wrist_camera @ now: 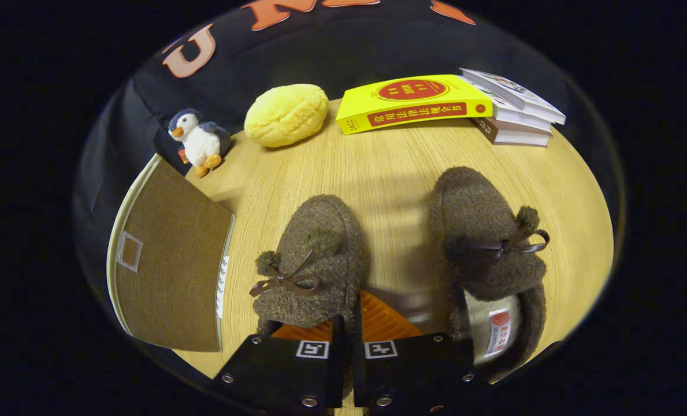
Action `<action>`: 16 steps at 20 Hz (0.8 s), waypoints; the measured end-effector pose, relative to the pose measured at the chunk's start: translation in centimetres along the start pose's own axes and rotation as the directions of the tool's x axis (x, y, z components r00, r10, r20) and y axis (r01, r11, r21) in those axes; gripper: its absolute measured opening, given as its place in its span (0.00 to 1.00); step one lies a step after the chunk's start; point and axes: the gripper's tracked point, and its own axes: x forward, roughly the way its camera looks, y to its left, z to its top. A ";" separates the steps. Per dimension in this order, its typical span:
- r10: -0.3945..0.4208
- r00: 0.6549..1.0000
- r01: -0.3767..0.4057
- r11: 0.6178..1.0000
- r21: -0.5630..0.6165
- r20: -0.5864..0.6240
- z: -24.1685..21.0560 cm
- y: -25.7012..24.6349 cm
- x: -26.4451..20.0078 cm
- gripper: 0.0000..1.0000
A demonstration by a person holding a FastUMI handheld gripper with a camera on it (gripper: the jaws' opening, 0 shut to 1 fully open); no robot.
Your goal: Open the storage box then place both shoes into the box .Put the left shoe in first, then the right shoe, with the right side of both shoes facing outward in a uniform manner.
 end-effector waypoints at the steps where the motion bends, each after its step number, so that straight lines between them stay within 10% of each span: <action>1: -0.006 1.000 0.006 1.000 0.008 0.014 0.3 0.2 -0.4 0.04; 16: 0.135 0.978 -0.133 0.991 -0.023 0.159 6.7 14.0 -13.6 0.02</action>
